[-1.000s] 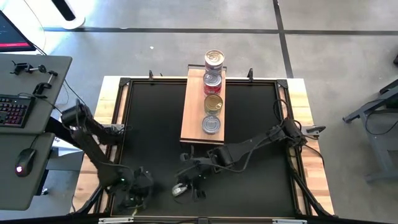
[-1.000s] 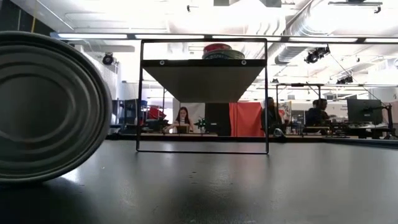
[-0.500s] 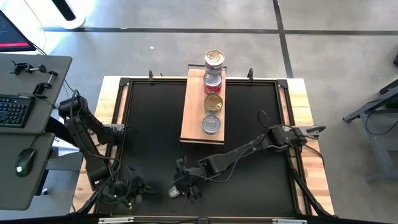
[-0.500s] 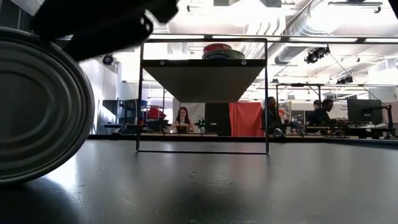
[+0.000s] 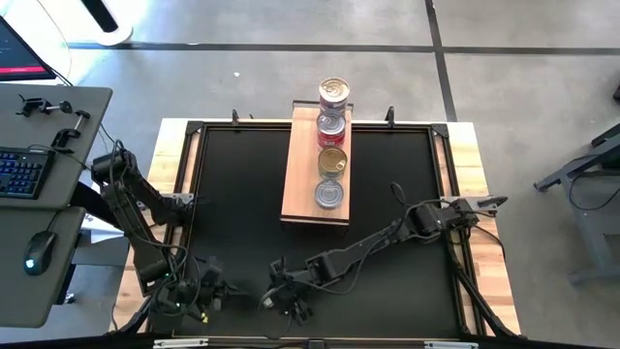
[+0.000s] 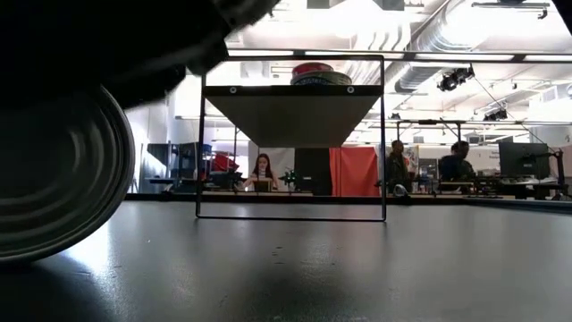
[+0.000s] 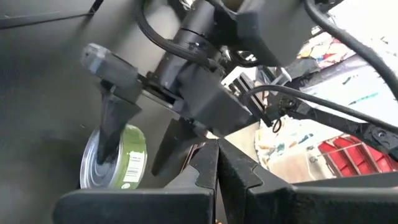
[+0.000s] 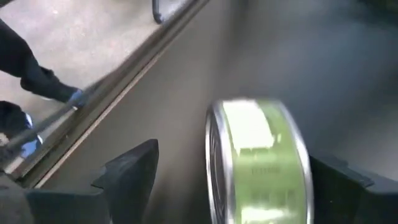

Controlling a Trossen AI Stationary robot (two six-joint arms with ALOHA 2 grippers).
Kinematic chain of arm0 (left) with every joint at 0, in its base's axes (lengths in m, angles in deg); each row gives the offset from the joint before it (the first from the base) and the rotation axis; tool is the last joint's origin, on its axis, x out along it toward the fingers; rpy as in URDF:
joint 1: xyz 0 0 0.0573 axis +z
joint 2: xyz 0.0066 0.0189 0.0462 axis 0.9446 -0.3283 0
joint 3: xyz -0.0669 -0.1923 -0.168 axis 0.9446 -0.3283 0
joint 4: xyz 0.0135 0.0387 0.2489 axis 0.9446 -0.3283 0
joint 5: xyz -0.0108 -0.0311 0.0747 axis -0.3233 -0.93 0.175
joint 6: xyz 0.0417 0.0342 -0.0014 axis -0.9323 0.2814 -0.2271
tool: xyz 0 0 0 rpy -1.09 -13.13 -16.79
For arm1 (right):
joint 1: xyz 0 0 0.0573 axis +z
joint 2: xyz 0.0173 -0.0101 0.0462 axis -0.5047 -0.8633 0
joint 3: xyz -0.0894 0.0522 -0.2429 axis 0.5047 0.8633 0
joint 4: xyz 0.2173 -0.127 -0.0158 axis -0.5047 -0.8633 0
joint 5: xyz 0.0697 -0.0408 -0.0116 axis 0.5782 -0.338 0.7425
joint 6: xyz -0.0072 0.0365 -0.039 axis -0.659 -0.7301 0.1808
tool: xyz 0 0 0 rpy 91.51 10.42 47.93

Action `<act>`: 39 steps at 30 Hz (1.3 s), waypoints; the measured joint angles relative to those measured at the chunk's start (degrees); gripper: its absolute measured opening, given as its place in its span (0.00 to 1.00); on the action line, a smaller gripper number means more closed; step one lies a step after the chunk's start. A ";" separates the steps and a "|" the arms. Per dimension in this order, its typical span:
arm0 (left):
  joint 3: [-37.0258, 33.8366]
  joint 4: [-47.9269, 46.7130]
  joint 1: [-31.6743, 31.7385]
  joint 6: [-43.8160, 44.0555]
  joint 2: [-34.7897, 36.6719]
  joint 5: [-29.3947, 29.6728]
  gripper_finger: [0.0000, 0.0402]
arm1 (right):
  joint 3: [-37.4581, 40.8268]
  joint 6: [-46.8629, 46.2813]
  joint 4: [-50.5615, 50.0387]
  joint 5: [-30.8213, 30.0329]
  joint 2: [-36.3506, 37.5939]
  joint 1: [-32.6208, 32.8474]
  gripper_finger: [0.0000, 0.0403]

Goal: Stack canned seafood by type on shelf
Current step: Stack the dark green tuna can on top of the dark green tuna can on the shelf

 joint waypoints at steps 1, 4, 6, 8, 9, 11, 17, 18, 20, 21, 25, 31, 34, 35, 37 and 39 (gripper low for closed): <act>0.00 0.01 0.00 0.01 0.00 0.31 0.00 | 0.00 0.46 0.59 0.00 0.00 0.00 0.81; 0.00 0.04 0.00 0.00 0.00 0.97 0.00 | 0.00 2.29 0.67 -0.31 0.00 -0.01 0.78; 0.00 0.05 0.00 -0.02 0.00 1.07 0.00 | 0.00 3.36 0.02 -1.55 0.00 -0.02 0.72; 0.00 0.05 0.00 0.00 0.00 1.09 0.00 | 0.00 3.73 -0.69 -3.99 0.00 0.17 0.63; 0.00 0.19 0.00 0.00 0.00 1.09 0.00 | 0.00 3.53 -1.02 -5.18 0.00 0.28 0.57; 0.00 0.70 0.00 0.07 0.29 1.10 0.00 | -0.01 3.16 -1.27 -6.63 0.22 0.55 0.44; 0.00 3.30 0.34 0.00 4.82 1.42 0.00 | -5.13 4.96 -7.53 -9.79 3.30 1.51 0.29; 0.00 3.29 0.39 -0.33 6.07 1.47 0.00 | -6.89 5.56 -10.20 -10.87 3.82 1.55 0.29; 0.00 3.36 0.39 -3.67 8.76 1.63 0.00 | -11.17 6.45 -15.01 -13.94 4.80 1.50 0.29; 0.00 3.33 0.39 -6.12 10.08 1.68 0.00 | -13.56 6.88 -17.63 -16.00 5.12 1.44 0.29; 0.02 3.30 0.39 -15.52 14.49 2.81 0.00 | -24.24 9.98 -26.90 -25.17 6.11 1.38 0.29; 0.07 2.91 0.42 -25.90 17.40 4.70 0.00 | -18.11 11.26 -33.61 -47.36 13.83 1.13 0.29; 0.07 2.67 0.46 -29.12 17.32 5.36 0.00 | -17.88 4.04 -45.27 -57.55 14.91 0.16 0.29; 0.07 2.50 0.48 -29.96 17.27 5.56 0.00 | -17.88 0.52 -49.42 -58.94 15.29 -0.23 0.29; 0.04 1.82 0.84 -30.93 17.25 5.54 0.00 | -17.88 -7.39 -58.29 -59.64 15.58 -0.90 0.29; 0.04 1.18 1.35 -31.01 17.25 5.55 0.00 | -17.87 -15.21 -67.50 -59.51 15.45 -1.17 0.29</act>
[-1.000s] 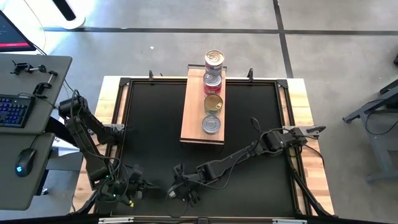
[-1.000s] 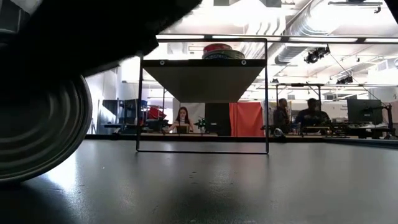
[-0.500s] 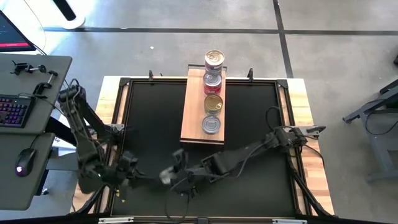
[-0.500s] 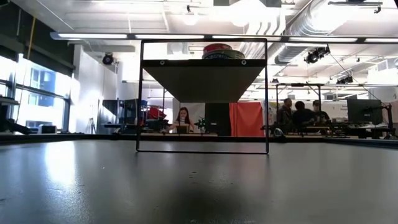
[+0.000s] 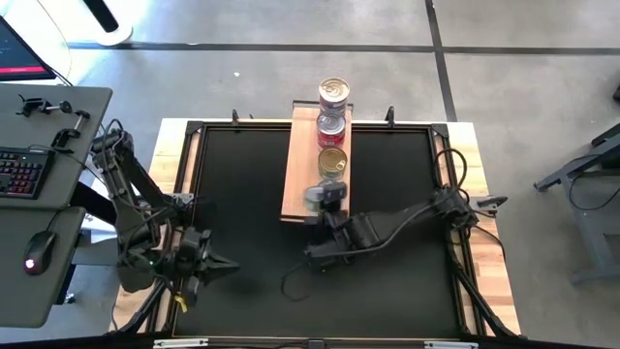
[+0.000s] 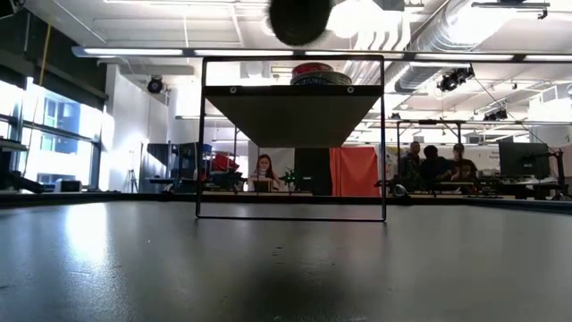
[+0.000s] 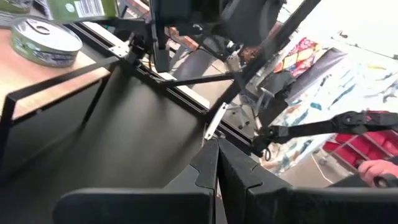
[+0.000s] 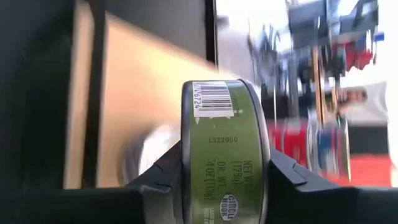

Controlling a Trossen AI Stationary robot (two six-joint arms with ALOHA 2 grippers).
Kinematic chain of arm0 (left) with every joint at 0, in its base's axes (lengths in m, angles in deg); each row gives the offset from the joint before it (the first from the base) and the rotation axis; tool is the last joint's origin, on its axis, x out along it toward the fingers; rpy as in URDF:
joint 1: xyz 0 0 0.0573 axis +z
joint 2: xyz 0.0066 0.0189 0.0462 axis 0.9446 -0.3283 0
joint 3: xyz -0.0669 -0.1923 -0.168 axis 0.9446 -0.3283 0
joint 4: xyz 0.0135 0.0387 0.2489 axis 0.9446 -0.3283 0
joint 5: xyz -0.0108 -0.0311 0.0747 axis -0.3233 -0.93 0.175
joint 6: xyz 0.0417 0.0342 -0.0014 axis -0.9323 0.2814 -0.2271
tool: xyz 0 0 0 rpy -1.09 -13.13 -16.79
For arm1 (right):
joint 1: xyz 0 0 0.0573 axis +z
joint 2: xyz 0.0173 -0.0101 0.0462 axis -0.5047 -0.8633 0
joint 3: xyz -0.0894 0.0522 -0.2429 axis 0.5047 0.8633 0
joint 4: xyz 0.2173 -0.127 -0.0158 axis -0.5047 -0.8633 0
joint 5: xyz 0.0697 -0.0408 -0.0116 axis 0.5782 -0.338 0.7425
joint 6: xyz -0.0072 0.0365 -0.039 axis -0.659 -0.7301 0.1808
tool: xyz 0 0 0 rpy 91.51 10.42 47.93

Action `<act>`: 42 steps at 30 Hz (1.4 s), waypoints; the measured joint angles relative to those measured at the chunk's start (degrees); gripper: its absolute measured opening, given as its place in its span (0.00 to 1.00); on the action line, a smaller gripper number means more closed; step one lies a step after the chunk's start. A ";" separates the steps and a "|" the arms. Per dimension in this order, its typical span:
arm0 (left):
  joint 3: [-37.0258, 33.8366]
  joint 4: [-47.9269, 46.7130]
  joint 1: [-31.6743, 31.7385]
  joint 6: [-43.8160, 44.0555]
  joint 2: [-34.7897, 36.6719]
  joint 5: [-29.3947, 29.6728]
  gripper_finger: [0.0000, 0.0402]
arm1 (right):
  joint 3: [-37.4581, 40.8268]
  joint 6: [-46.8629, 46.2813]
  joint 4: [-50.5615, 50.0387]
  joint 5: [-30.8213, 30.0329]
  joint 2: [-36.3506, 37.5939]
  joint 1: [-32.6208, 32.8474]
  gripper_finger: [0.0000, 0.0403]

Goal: Stack canned seafood by type on shelf
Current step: Stack the dark green tuna can on top of the dark green tuna can on the shelf

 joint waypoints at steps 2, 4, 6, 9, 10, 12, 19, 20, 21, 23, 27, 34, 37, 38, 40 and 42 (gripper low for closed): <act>0.00 -0.13 0.46 -0.04 0.00 -0.02 0.00 | 0.18 -6.89 -6.01 -0.59 -0.53 -0.51 0.29; 0.00 -0.16 0.79 -0.07 0.00 -0.04 0.00 | 0.97 -7.68 -3.35 -1.07 -0.29 -1.07 0.29; -0.02 -0.53 1.18 -0.02 0.02 -0.04 0.00 | 1.04 -4.13 -1.18 -1.16 -0.20 -1.60 0.29; -0.04 -0.61 1.34 -0.02 -0.02 -0.06 0.00 | 1.03 -4.73 -4.72 -0.98 -0.77 -3.09 0.29; -0.04 -0.65 1.35 0.00 0.00 -0.05 0.00 | 1.05 -6.19 -5.50 -0.01 -1.22 -3.83 0.29; -0.04 -0.64 1.34 0.00 0.00 -0.09 0.00 | 1.82 -7.18 -4.56 2.02 -1.49 -5.18 0.29; -0.04 -1.22 1.16 1.04 0.00 -0.17 0.00 | 2.03 -6.38 -5.02 3.56 -2.23 -7.21 0.29; -0.04 -1.42 1.16 1.09 0.00 -0.17 0.00 | 2.05 -6.33 -5.00 3.70 -2.27 -7.50 0.29; -0.04 -1.50 1.16 1.09 -0.02 -0.19 0.00 | 2.05 -6.54 -5.07 4.21 -2.25 -7.77 0.29; -0.04 -1.44 1.16 1.09 -0.02 -0.17 0.00 | 2.03 -6.89 -5.06 4.69 -2.12 -8.13 0.29; -0.04 -1.46 1.16 1.05 -0.02 -0.17 0.00 | 2.03 -5.18 -5.12 4.46 -2.14 -8.10 0.29; -0.04 -1.46 1.16 1.05 -0.02 -0.15 0.00 | 2.03 -3.41 -5.08 5.42 -2.14 -8.50 0.29; -0.04 -1.46 1.16 1.03 -0.02 -0.17 0.00 | 2.03 -3.64 -5.12 5.61 -2.14 -8.50 0.37; -0.04 -1.46 1.16 1.03 -0.02 -0.16 0.00 | 2.03 -4.16 -5.16 6.01 -2.14 -8.47 0.42; -0.04 -1.46 1.16 1.03 -0.02 -0.15 0.00 | 2.03 -4.35 -5.13 6.30 -2.14 -8.47 0.52; -0.04 -1.46 1.16 1.03 -0.02 -0.15 0.00 | 2.03 -4.38 -5.15 7.73 -2.14 -8.47 0.59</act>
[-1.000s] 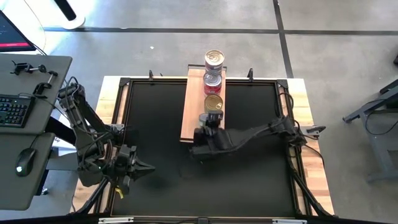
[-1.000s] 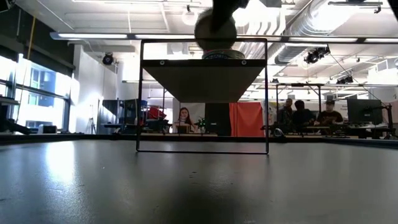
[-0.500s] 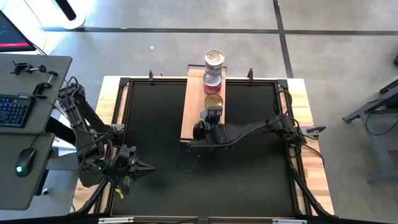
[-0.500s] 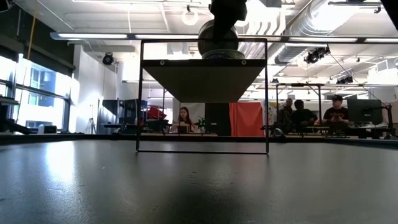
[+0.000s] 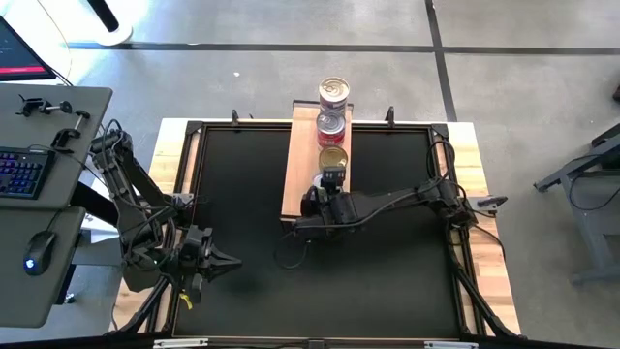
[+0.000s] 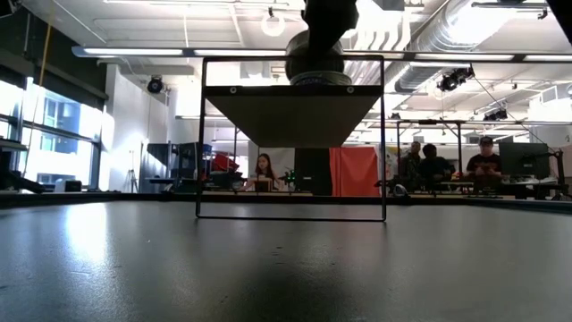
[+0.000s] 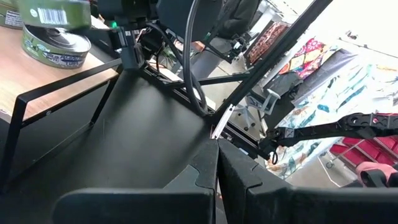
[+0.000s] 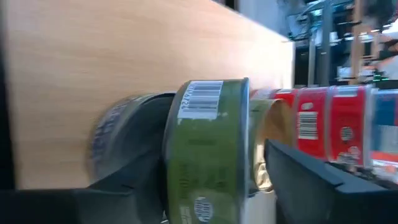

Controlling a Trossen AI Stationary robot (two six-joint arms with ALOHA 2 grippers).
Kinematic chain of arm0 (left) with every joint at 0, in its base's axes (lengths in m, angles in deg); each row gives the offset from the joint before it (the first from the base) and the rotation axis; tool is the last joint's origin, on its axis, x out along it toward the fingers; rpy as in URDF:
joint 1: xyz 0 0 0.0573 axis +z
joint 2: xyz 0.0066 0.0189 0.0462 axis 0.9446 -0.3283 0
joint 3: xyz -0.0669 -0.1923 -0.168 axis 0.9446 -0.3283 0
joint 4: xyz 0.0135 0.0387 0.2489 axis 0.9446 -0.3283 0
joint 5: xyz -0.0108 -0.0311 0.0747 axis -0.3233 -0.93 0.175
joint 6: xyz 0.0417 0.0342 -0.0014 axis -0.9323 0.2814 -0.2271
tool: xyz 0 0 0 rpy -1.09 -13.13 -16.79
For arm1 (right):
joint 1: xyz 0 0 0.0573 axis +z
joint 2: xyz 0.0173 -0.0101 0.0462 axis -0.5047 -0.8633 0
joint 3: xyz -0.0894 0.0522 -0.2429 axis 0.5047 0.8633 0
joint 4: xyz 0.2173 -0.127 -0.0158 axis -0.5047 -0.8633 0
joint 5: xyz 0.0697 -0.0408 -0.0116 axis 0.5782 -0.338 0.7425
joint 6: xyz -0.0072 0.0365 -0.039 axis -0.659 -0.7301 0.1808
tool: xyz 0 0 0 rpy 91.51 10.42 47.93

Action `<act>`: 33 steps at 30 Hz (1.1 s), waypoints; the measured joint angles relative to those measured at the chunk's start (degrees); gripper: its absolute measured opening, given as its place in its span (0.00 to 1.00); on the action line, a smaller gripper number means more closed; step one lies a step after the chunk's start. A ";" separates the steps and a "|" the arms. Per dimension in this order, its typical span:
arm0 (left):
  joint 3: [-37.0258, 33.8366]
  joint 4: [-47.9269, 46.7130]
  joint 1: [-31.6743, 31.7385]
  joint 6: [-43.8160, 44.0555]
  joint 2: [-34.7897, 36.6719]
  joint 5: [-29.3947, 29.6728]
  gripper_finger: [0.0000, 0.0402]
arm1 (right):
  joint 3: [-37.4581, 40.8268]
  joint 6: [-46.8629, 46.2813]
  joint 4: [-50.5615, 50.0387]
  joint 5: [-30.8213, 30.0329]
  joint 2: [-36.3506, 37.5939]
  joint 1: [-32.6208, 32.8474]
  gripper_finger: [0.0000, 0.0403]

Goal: Stack canned seafood by type on shelf
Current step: Stack the dark green tuna can on top of the dark green tuna can on the shelf, then return to Home Position

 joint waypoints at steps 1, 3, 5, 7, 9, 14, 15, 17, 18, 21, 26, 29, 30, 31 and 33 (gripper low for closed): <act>0.00 0.00 0.00 -0.02 0.00 -0.02 0.00 | 0.00 -0.16 0.00 1.25 0.00 0.00 0.61; 0.00 0.00 0.00 0.00 0.00 0.00 0.00 | 0.00 -1.79 0.02 4.11 0.00 0.04 0.64; 0.00 -0.02 0.00 -0.02 0.00 -0.28 0.00 | 0.00 -4.11 0.02 7.13 0.00 0.15 0.66; 0.00 0.00 0.00 -0.04 0.00 -0.85 0.00 | -0.31 -5.23 -0.11 9.27 0.00 0.15 0.66; 0.00 -0.02 0.00 -0.06 0.00 -1.34 0.00 | -0.93 -6.15 -0.03 10.77 0.00 0.15 0.66; 0.00 -0.02 0.00 -0.07 0.00 -1.43 0.00 | -3.83 -6.19 0.00 13.69 -0.02 0.27 0.66; 0.00 -0.02 0.00 -0.03 0.00 -1.44 0.00 | -4.72 -6.19 0.03 14.81 -0.02 0.28 0.66; 0.00 0.00 0.00 0.00 0.00 -1.46 0.00 | -6.35 -6.47 0.06 16.20 -0.02 0.41 0.66; 0.00 0.00 0.00 -0.02 0.00 -1.46 0.00 | -7.08 -6.65 0.06 16.31 -0.02 0.44 0.66; 0.00 0.00 0.02 -0.02 0.00 -1.49 0.00 | -8.50 -7.28 0.29 16.27 0.18 0.44 0.66; 0.01 0.84 0.58 -0.04 0.40 -1.31 0.00 | -8.24 -9.34 0.57 16.53 1.95 0.71 0.67; 0.43 6.56 1.72 -4.85 1.63 -0.65 0.00 | -8.39 -10.49 2.09 17.21 3.67 1.26 0.66; 0.51 9.51 2.56 -9.11 2.22 -1.50 0.00 | -8.37 -10.50 2.56 17.52 4.31 1.73 0.65; 0.58 12.21 3.78 -13.92 2.68 -3.51 0.00 | -8.39 -10.50 2.77 17.56 4.90 2.23 0.64; 0.61 16.72 7.54 -22.00 3.36 -11.54 0.00 | -8.41 -10.50 3.51 17.76 6.05 3.58 0.60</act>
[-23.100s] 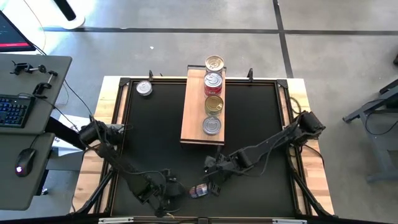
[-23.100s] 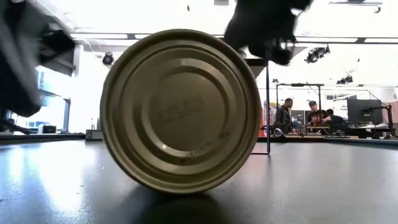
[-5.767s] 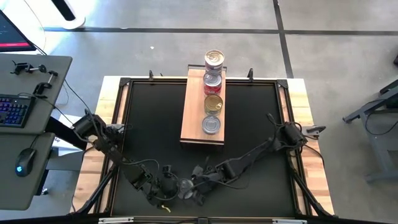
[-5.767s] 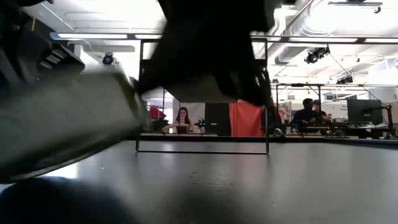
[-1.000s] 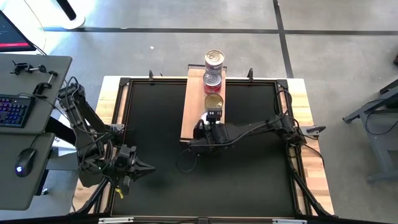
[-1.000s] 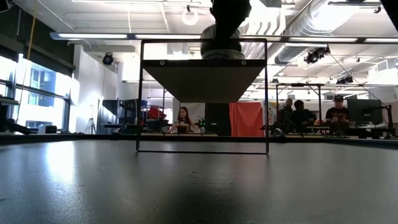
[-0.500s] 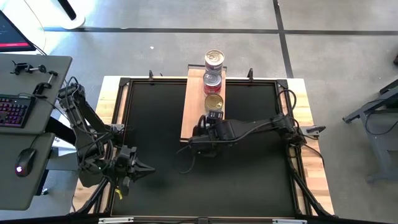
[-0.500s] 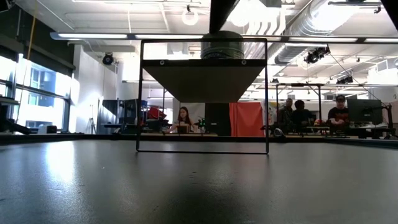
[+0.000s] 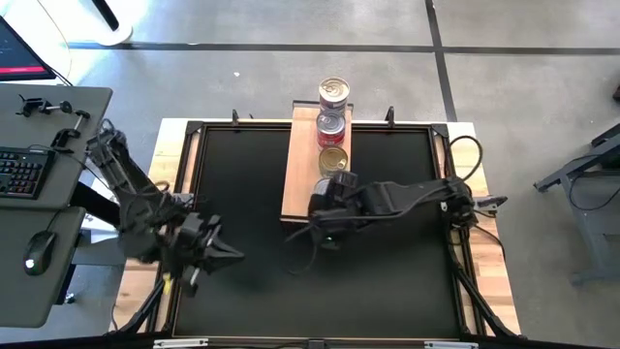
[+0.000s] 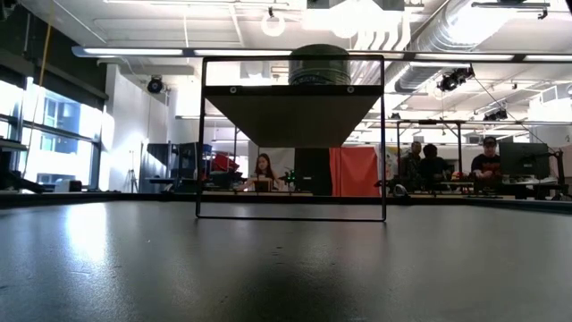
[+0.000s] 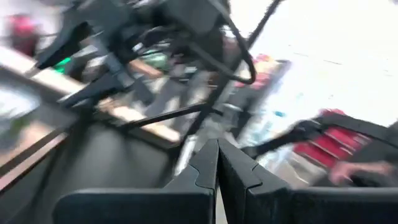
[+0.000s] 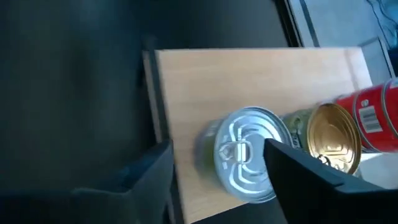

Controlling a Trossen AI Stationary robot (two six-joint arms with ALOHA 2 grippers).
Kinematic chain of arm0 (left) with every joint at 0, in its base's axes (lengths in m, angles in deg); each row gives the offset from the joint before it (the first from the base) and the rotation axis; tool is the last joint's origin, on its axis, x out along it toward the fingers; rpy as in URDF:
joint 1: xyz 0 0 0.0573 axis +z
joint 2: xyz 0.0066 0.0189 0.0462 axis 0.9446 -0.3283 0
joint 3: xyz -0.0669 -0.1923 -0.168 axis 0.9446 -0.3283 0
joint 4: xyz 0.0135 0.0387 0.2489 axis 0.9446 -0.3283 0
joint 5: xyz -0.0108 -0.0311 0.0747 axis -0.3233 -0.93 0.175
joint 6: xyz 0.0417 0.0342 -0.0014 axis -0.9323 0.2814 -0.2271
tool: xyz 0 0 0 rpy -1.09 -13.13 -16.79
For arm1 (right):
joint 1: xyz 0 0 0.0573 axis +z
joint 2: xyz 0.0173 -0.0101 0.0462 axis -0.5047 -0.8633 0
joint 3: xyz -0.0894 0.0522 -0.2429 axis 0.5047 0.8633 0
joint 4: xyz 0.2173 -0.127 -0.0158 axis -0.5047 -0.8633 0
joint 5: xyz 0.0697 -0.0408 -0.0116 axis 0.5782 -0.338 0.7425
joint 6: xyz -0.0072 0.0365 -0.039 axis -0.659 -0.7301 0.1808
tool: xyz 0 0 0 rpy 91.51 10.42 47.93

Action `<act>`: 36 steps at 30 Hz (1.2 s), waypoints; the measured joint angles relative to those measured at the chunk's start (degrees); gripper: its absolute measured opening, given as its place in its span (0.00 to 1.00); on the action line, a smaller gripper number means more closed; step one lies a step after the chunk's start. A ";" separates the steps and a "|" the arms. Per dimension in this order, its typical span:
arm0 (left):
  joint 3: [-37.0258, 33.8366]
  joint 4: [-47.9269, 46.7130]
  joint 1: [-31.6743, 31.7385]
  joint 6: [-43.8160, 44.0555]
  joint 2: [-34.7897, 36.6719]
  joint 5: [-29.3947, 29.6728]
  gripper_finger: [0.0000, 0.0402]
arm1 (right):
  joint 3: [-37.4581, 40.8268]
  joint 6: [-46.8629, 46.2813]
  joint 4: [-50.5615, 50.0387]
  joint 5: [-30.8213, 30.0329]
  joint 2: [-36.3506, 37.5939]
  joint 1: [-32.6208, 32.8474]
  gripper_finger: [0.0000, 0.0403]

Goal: Stack canned seafood by type on shelf
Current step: Return to Home Position

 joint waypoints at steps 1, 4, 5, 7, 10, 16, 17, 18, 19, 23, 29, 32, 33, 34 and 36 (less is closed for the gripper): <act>0.00 1.92 2.45 -2.72 0.12 -5.04 0.00 | 0.00 0.05 0.24 0.09 0.59 0.75 0.57; -0.02 4.59 10.64 -6.90 0.12 -17.79 0.00 | 0.00 0.31 0.01 1.96 2.71 3.44 0.45; -0.01 4.47 13.40 -7.81 -0.05 -20.75 0.00 | 0.02 0.24 -0.50 3.04 3.22 4.32 0.40; -0.01 3.63 18.69 -8.80 -0.87 -25.38 0.00 | 1.49 -0.52 -1.92 5.12 4.46 6.18 0.27; -0.02 2.39 25.50 -11.29 -2.56 -32.58 0.00 | 6.80 -4.52 -3.21 6.19 6.73 8.64 0.06; -0.02 3.85 31.48 -16.36 -5.12 -41.83 0.00 | 29.61 -15.03 1.67 7.70 20.03 13.74 0.04; -0.04 4.26 31.96 -17.10 -5.55 -43.01 0.00 | 34.09 -16.99 4.29 7.74 22.90 14.49 0.02; -0.04 5.21 32.51 -17.82 -6.07 -44.25 0.00 | 38.51 -19.21 7.27 8.07 25.98 15.30 0.01; -0.04 6.43 33.08 -18.48 -6.69 -45.27 0.00 | 42.77 -21.16 10.08 8.41 29.33 16.03 0.01; -0.04 8.24 36.12 -18.87 -8.87 -49.19 0.00 | 56.94 -24.97 23.86 9.13 41.46 18.00 0.01; -1.47 20.65 40.75 -18.63 -8.90 -59.91 0.00 | 69.48 -25.29 34.72 8.95 52.44 17.40 0.00; -6.01 25.20 42.90 -17.18 -6.37 -61.73 0.00 | 72.02 -25.41 35.70 8.99 54.48 15.89 0.00; -8.16 26.04 43.60 -16.02 -5.24 -61.70 0.00 | 72.28 -25.55 35.66 8.99 54.91 15.33 0.00; -10.41 26.73 44.30 -15.06 -3.94 -61.66 0.00 | 72.30 -25.53 35.81 8.99 55.10 14.82 0.00; -15.34 28.38 45.29 -12.58 -0.68 -61.44 0.00 | 72.36 -25.26 36.20 9.47 55.05 13.90 0.00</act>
